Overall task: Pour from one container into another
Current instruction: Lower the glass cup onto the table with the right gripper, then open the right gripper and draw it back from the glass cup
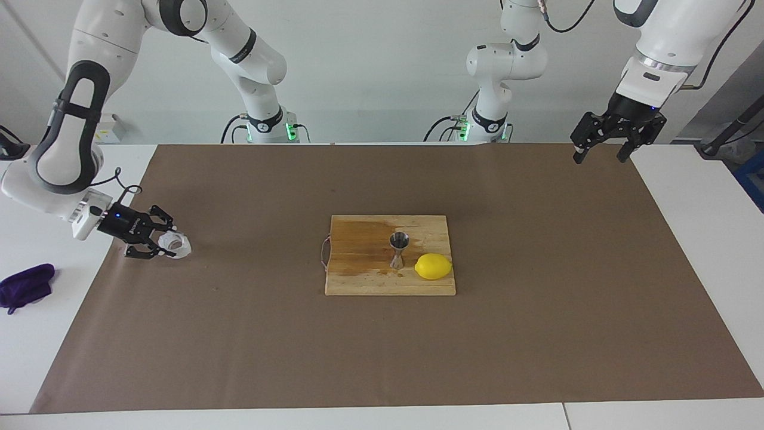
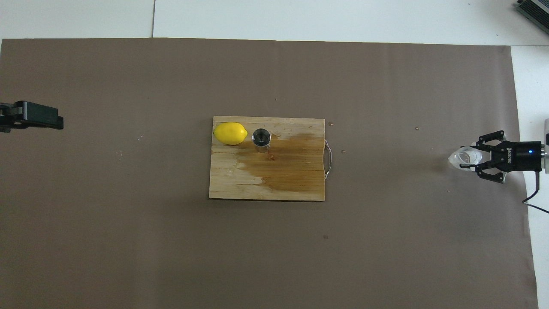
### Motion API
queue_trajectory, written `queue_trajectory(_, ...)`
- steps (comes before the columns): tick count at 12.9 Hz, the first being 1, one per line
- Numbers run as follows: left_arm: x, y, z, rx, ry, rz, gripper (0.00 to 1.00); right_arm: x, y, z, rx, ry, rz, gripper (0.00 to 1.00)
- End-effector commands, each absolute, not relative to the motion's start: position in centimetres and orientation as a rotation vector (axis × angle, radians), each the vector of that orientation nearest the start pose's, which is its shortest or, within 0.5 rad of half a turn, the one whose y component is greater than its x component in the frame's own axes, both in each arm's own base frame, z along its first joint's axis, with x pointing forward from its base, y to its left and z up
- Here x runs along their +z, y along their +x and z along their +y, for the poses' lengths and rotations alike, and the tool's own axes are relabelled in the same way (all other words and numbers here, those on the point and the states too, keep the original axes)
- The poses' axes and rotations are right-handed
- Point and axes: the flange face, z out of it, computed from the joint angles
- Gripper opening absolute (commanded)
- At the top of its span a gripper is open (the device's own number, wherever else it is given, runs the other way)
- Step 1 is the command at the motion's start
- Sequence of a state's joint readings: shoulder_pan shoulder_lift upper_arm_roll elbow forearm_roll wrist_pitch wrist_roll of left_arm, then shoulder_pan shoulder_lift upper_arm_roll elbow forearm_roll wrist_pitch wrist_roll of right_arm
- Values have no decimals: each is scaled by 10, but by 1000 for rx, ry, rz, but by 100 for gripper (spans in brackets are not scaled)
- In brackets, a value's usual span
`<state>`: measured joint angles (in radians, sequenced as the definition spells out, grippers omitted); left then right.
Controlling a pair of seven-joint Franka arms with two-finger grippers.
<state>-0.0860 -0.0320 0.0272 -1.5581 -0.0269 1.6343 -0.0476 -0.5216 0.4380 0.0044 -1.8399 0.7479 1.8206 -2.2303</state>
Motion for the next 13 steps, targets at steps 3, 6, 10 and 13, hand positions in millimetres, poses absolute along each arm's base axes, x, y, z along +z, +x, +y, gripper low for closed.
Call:
queue_trajectory(3,656,542,-32,-159,-3155,31,100,285,570,-231,-907,-1891,-1559,65)
queue_trajectory(6,657,541,-40,-159,-3153,53,100,291,579,-221,-912,-1894,-1550,100)
queue_trajectory(10,656,542,-39,-161,-3155,48,100,363,597,-207,-813,-2080,-1409,100)
queue_trajectory(13,648,536,-44,-132,-3156,60,100,435,599,-176,-513,-2421,-1257,100)
